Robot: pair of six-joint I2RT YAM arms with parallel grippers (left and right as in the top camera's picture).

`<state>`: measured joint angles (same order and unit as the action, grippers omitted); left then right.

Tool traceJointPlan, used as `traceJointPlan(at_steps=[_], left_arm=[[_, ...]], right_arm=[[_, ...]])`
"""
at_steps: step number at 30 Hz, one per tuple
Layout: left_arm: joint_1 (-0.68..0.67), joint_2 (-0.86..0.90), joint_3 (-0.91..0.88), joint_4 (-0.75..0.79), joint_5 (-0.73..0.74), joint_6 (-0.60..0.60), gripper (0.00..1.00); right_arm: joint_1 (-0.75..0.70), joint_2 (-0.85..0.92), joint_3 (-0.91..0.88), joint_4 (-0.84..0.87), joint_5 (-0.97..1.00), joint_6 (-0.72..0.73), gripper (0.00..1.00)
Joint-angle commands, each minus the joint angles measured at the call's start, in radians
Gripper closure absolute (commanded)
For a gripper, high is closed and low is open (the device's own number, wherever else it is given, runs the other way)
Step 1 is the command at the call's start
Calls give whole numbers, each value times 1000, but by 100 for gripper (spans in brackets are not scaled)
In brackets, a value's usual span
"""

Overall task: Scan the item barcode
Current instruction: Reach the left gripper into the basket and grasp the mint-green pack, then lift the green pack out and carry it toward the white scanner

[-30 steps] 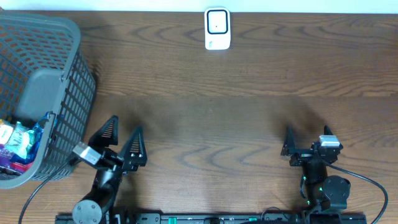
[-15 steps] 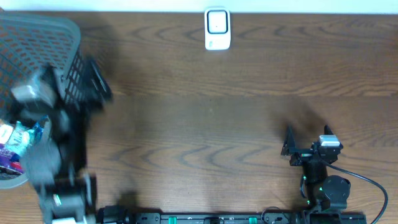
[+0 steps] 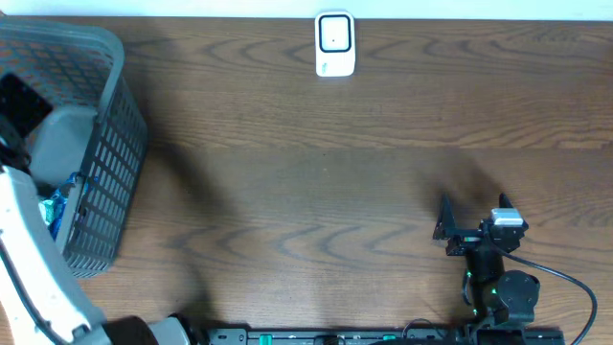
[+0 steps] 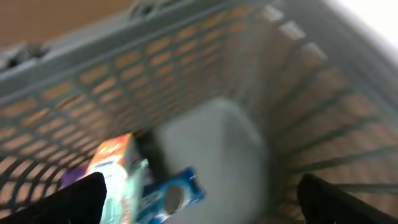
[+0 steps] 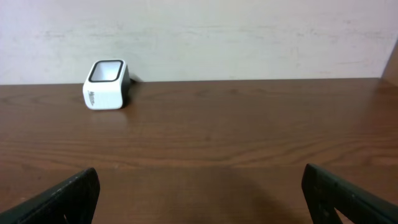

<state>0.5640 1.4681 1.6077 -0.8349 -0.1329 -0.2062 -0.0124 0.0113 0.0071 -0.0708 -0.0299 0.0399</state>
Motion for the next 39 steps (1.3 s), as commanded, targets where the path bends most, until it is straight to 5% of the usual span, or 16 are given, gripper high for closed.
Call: traceJointPlan(at_steps=[1,5,9,18,22,23,24,32,39], left_arm=[[95,89,8,-76,-14,-126,2],[165,200,8,-211,5,-376,2],[175,302,0,-303,104,-378,2],[172,416,-2,-332,40,-330,1],[172,429,-3,-332,27,-330,58],[172,429,-3,-332,27,-330,66],[172,429,-3,-332,28,-330,91],[175,391,33,-319,301,-330,93],[175,154,68,-151,557,-331,93]], right_arm=[[-12,-6,-2,-4,-2,-11,1],[-12,-6,-2,-4,-2,-11,1],[-12,-6,-2,-4,-2,-11,1],[-12,-6,-2,-4,-2,-11,1],[-12,-6,-2,-4,-2,-11,1],[-12,-6,-2,-4,-2,-11,1],[-12,-6,-2,-4,-2,-11,1],[-12,-6,-2,-4,-2,-11,1],[-12,-6,-2,-4,-2,-11,1]])
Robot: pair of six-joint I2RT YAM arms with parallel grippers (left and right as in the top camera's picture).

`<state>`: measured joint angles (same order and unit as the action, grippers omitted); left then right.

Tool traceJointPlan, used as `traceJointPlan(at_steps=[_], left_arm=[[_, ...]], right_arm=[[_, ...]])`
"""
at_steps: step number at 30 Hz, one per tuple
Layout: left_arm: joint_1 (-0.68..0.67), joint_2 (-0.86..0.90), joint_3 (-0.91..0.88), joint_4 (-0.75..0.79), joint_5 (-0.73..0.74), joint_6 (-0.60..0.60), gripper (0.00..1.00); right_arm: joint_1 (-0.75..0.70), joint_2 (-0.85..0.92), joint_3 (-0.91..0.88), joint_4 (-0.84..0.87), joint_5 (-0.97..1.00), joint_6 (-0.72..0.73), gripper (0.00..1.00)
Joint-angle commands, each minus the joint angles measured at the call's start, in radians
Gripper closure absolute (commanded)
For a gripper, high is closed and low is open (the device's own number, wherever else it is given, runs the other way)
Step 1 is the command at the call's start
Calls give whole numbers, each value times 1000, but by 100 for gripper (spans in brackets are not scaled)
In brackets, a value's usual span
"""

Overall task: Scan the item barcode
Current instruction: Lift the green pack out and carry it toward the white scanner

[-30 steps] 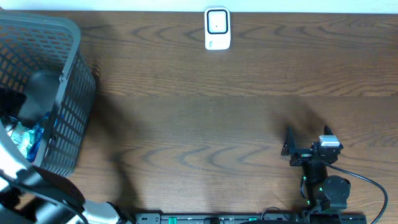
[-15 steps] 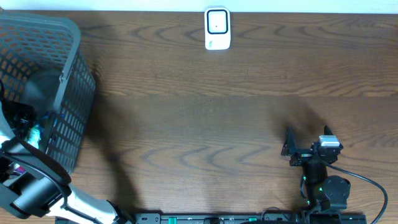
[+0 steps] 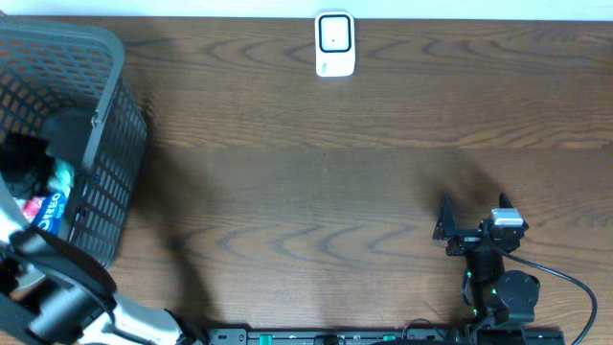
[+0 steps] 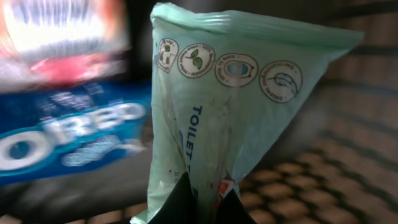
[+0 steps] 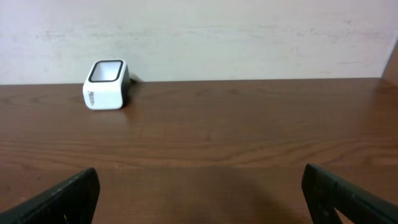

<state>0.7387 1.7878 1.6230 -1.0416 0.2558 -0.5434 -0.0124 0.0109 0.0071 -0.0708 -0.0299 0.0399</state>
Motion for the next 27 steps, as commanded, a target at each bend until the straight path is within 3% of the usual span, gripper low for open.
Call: traceJointPlan(at_steps=[1,5,7,10,12,14,20,27], left_arm=[[0,-215,53,95,206,3,92],[-19,-376,53,212,306,-132,93],[-60,-439,53,283,383,-126,93],[-169,-506,53,354,418,-52,93],[-286,-544,53,359,417,61,93],[-417,-566,53,326,406,156,93],[-708,-543,47,211,402,299,93],[-992,-439,47,60,41,322,93]], right_arm=[[-12,-5,-2,-4,-2,-11,1],[-12,-5,-2,-4,-2,-11,1],[-12,-5,-2,-4,-2,-11,1],[-12,-5,-2,-4,-2,-11,1],[-12,-5,-2,-4,-2,-11,1],[-12,-5,-2,-4,-2,-11,1],[-12,-5,-2,-4,-2,-11,1],[-12,-5,-2,-4,-2,-11,1]])
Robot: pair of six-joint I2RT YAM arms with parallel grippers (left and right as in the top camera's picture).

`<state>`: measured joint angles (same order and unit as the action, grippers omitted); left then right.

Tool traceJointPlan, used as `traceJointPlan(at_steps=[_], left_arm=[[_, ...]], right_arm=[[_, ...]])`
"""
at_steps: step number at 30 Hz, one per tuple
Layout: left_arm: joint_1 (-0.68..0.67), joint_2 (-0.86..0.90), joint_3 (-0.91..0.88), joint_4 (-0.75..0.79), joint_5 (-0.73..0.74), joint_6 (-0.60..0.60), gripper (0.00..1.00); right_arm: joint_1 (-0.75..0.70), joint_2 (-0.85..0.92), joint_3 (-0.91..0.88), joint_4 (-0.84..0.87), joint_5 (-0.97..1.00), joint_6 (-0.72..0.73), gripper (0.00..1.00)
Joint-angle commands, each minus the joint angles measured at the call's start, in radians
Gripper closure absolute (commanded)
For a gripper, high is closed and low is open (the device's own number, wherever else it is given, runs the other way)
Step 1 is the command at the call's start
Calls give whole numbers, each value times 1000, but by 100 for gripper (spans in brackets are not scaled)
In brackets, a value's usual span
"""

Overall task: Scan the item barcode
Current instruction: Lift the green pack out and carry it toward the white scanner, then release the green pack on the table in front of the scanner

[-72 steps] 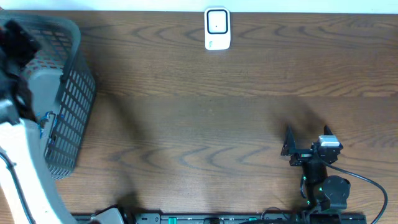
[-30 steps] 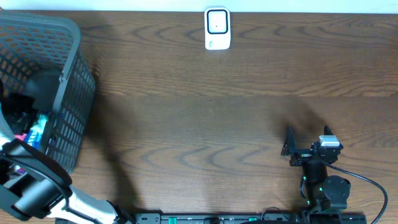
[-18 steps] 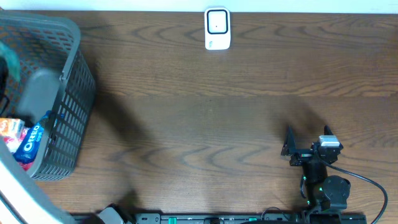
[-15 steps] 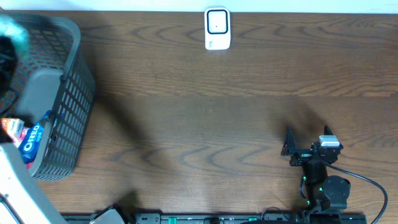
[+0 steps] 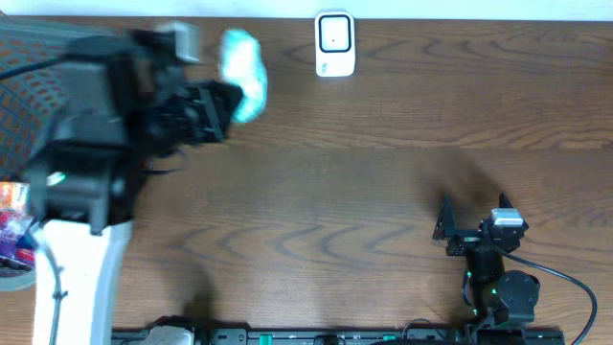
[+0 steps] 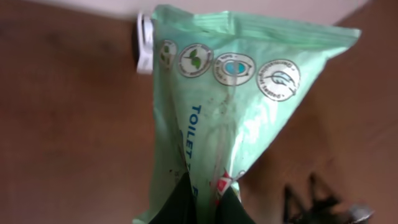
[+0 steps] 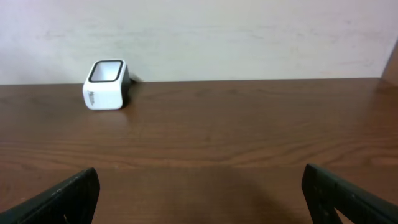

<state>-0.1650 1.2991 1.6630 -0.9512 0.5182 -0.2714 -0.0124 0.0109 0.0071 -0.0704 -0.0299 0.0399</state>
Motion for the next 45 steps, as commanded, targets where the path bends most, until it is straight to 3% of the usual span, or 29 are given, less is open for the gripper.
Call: traceJointPlan(at_steps=[1,3,7,16,31,39,45], left_arm=[[-122,71,7,-47,-278,50,93],[-183,123,7,-80,-351,50,93],[-251,243,7,-134,-355,49,93],[-275,478,7,-214,-355,38,93],[-274,508,-10,-176,-361,23,92],[-274,512,-45,-157,-426,-41,93],[-275,512,-128,-42,-425,-50,93]], right_arm=[[-12,-5,-2,-4,-2,-11,1],[-12,-5,-2,-4,-2,-11,1],[-12,-5,-2,-4,-2,-11,1],[-12,-5,-2,-4,-2,-11,1],[-12,-5,-2,-4,-2,-11,1],[-12,-5,-2,-4,-2,-11,1],[-12,-5,-2,-4,-2,-11,1]])
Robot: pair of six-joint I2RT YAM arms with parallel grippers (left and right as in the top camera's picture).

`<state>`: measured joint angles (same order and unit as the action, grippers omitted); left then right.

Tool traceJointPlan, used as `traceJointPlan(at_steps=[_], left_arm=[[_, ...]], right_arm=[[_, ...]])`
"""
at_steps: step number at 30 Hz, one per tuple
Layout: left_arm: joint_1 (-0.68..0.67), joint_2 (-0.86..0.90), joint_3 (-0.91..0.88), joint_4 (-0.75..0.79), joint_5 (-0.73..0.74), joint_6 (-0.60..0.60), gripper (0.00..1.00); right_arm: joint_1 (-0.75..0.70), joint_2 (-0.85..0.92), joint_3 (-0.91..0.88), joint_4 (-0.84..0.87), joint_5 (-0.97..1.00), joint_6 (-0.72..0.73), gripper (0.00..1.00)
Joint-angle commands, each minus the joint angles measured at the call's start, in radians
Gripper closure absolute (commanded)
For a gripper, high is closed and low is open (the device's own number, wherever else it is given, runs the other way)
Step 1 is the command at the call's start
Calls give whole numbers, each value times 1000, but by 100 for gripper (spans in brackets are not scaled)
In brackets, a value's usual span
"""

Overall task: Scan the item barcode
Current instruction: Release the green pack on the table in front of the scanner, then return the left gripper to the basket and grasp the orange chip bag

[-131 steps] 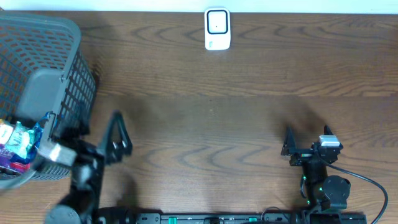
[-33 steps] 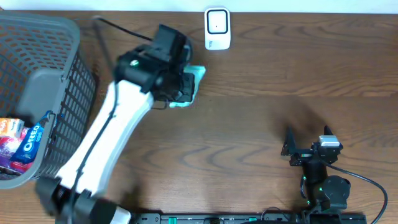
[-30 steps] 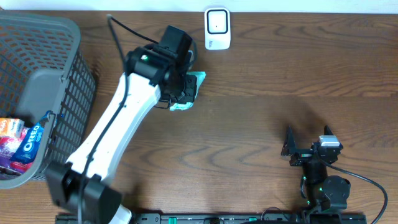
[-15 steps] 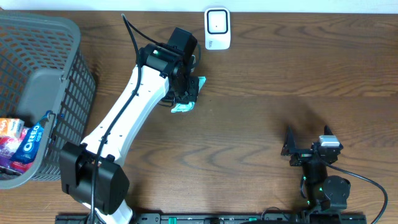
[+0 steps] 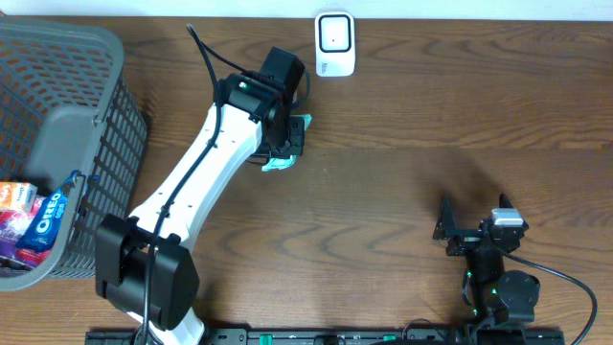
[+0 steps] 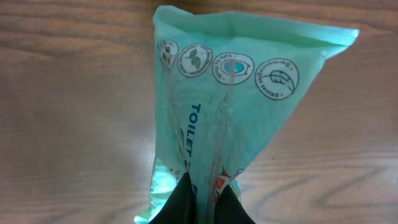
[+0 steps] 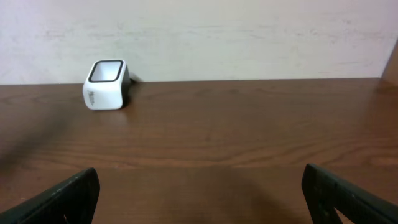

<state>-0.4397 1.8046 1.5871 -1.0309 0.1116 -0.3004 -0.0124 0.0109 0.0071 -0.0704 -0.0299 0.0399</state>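
My left gripper (image 6: pixel 202 199) is shut on the lower end of a mint-green packet (image 6: pixel 230 106) printed "TOILET", with round icons along its sealed top. Overhead, the packet (image 5: pixel 283 158) peeks out under the left arm, over the table a little below and left of the white barcode scanner (image 5: pixel 334 43). The scanner (image 7: pixel 107 84) also stands at the far left of the right wrist view. My right gripper (image 7: pixel 199 199) rests open near the table's front right, with nothing between its fingers. No barcode shows on the packet's visible face.
A grey mesh basket (image 5: pixel 115 144) stands at the table's left end, holding an Oreo pack (image 5: pixel 46 218) and other snack packs. The white left arm (image 5: pixel 192 182) stretches diagonally from the front left toward the scanner. A wall runs behind the table's far edge.
The left arm has swung the green packet from high up left of the scanner to a lower spot over the table, below and left of it. The right arm has stayed put.
First my left gripper hung open above the basket's contents. Then it was shut on the green packet inside the basket beside the Oreo pack. Later it held the packet out over the table near the scanner, and now lower over the wood. The right arm stayed still.
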Motion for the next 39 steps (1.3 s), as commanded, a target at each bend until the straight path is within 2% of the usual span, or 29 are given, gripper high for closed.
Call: traceJointPlan(at_steps=[1,3,6,7,8,11,13,19,25,32,39], left_arm=[[0,6,-73,62,-18,-37,92],[-2,6,-130,142,2,-79,93],[-13,6,-183,263,8,-79,93],[-18,7,-217,372,7,-79,69],[-18,7,-223,396,7,-79,62],[-16,7,-232,480,-1,-79,24],[-12,5,-224,502,-13,-78,14],[46,-55,-117,406,-19,-75,13],[151,-226,-88,321,-19,-75,13],[373,-469,-88,254,-19,-76,13],[589,-542,-88,196,-19,-97,13]], right_arm=[[-12,-5,-2,-4,-2,-11,1],[-12,-5,-2,-4,-2,-11,1],[-12,-5,-2,-4,-2,-11,1],[-12,-5,-2,-4,-2,-11,1],[-12,-5,-2,-4,-2,-11,1],[-12,-5,-2,-4,-2,-11,1],[-12,-5,-2,-4,-2,-11,1],[-12,-5,-2,-4,-2,-11,1],[-12,-5,-2,-4,-2,-11,1],[-12,-5,-2,-4,-2,-11,1],[-12,-5,-2,-4,-2,-11,1]])
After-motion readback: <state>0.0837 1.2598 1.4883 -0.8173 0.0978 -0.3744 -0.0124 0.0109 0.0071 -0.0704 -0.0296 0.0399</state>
